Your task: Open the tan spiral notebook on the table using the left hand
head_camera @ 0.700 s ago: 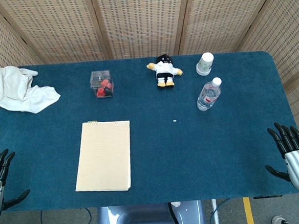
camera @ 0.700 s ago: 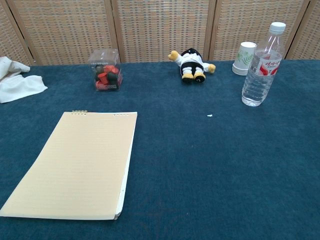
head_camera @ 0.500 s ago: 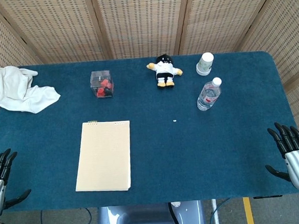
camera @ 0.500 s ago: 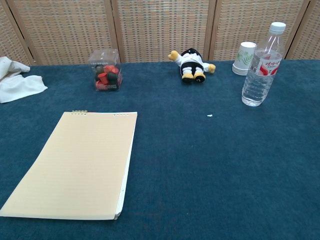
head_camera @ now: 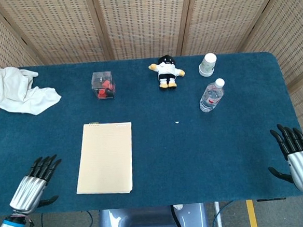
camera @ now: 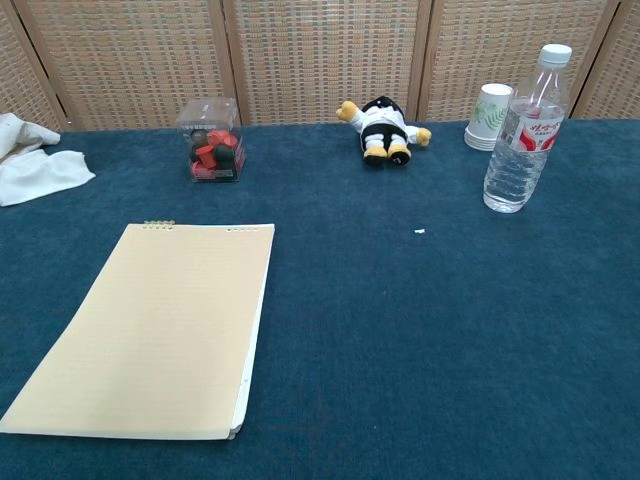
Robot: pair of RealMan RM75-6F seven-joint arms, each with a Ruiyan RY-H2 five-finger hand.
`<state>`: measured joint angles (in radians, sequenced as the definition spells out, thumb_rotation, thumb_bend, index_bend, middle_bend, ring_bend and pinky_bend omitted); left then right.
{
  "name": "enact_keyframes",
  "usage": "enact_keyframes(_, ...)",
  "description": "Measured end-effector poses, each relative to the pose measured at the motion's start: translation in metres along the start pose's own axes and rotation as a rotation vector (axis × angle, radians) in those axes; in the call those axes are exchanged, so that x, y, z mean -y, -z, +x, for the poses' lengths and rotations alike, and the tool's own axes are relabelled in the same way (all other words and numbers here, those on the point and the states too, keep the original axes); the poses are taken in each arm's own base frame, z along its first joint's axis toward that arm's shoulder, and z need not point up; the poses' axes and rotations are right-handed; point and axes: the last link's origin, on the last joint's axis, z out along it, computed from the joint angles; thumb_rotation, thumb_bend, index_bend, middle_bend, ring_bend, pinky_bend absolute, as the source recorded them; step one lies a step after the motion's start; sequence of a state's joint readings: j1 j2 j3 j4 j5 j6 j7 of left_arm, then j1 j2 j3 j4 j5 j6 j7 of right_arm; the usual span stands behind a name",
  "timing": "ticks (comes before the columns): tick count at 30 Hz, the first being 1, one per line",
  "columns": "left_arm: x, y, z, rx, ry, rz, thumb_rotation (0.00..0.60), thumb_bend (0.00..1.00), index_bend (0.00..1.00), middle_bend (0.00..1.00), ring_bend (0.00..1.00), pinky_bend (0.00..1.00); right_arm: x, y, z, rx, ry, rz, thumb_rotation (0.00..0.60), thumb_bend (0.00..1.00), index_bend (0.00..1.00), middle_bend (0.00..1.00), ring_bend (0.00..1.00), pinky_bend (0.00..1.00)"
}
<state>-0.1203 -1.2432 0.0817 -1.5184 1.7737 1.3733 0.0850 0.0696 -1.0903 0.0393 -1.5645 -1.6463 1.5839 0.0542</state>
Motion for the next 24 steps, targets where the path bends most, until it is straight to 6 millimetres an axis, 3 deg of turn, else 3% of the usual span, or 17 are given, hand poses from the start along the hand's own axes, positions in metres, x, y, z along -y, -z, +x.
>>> enact_keyframes(4, -0.007, -0.016, -0.033, 0.068, -0.038, -0.097, 0.6, 0.07, 0.0, 0.0, 0.0, 0.0, 0.001, 0.0, -0.002, 0.008, 0.003, 0.0, 0.6, 0.0, 0.0, 0.0, 0.0, 0.0)
enact_keyframes(8, -0.018, -0.029, -0.052, 0.106, -0.048, -0.162, 0.6, 0.17, 0.0, 0.0, 0.0, 0.0, 0.0, 0.0, -0.003, 0.013, 0.005, -0.001, 0.6, 0.0, 0.0, 0.0, 0.0, 0.0)
enact_keyframes(15, -0.025, -0.034, -0.059, 0.125, -0.053, -0.185, 0.6, 0.27, 0.0, 0.0, 0.0, 0.0, 0.0, -0.001, -0.004, 0.021, 0.003, -0.001, 0.6, 0.0, 0.0, 0.0, 0.0, 0.0)
enact_keyframes(24, -0.029, -0.037, -0.062, 0.128, -0.083, -0.186, 0.6, 0.27, 0.0, 0.0, 0.0, 0.0, 0.0, -0.001, -0.005, 0.026, -0.001, 0.0, 0.6, 0.0, 0.0, 0.0, 0.0, 0.0)
